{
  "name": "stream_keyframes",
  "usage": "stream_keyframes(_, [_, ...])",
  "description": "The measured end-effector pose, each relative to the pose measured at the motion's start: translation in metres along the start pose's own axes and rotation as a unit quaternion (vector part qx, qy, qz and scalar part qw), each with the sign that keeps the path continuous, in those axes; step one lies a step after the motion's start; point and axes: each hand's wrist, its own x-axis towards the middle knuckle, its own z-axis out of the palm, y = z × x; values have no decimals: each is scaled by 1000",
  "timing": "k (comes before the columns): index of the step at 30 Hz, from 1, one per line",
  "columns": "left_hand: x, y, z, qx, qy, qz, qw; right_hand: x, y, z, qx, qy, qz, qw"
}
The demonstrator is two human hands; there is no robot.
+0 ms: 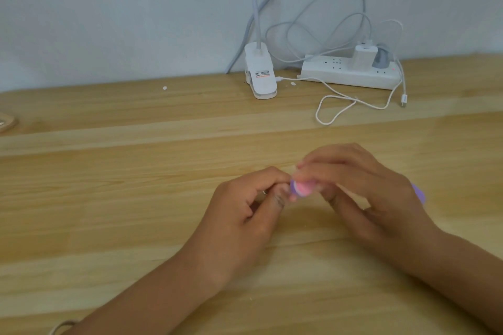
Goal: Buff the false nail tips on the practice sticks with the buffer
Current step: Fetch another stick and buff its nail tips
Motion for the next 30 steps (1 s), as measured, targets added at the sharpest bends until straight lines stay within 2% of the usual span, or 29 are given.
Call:
stream_keyframes(2, [0,0,-1,-4,0,0,1000,0,0,0,0,7,12,1000])
stream_keyframes(5, [0,0,-1,-3,-1,8,1000,-2,-5,5,-2,-1,-25,1000])
stream_keyframes(9, [0,-1,-2,-22,5,2,1000,0,-2,1,-10,22,9,1000])
stream_keyframes(12, [1,1,-1,-25,0,8,1000,-3,-10,5,-7,22,-11,1000])
stream_keyframes(16, [0,2,-1,-81,-1,-13,997,-1,-10,3,-24,54,11,998])
stream_keyframes(20, [-1,6,-1,-140,-21,-20,990,-3,-15,5,-27,57,-6,998])
stream_keyframes(30, [-2,8,-2,-160,-25,-33,986,-2,-11,5,-25,75,5,997])
